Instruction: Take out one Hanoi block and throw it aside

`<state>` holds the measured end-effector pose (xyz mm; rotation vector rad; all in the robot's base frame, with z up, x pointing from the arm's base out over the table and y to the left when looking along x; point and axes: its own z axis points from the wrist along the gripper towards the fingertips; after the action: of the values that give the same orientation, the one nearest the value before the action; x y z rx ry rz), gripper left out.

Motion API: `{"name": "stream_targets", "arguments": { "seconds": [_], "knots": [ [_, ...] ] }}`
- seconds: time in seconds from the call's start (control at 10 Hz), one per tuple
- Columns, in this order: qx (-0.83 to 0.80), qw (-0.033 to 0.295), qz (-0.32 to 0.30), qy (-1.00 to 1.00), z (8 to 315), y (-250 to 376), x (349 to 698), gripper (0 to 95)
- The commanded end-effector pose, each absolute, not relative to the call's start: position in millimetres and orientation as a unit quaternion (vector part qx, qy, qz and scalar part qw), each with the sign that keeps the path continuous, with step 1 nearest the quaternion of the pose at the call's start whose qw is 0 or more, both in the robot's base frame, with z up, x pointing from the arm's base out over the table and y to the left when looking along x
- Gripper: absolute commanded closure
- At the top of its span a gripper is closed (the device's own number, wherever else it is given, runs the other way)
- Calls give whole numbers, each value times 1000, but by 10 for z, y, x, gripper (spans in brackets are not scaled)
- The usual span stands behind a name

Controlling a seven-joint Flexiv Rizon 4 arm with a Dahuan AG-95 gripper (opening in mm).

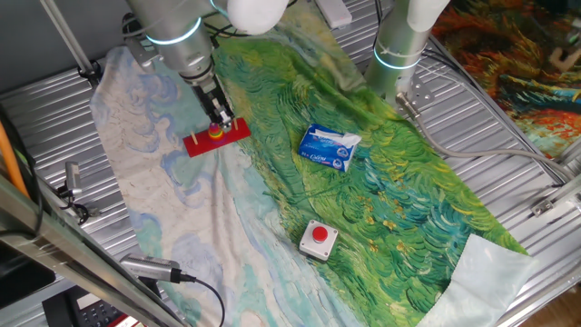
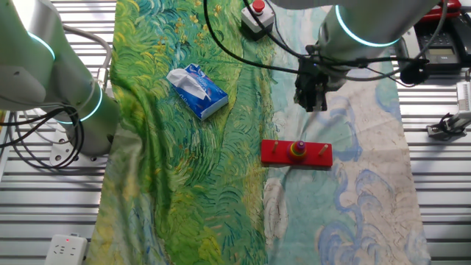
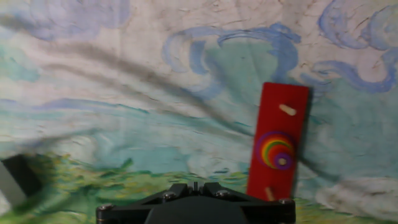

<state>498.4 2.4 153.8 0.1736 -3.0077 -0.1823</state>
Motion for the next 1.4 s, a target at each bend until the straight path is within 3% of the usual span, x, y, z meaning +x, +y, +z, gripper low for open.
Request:
{"name": "stream_targets", "arguments": {
  "seconds": [0.1,0.9,1.4],
  "knots": [
    [38,43,-63,-996,1533,27,5010,950],
    [-100,47,-53,-993,1533,27,5010,950],
    [-70,43,-37,-996,1444,-252,4998,950]
  ]
}}
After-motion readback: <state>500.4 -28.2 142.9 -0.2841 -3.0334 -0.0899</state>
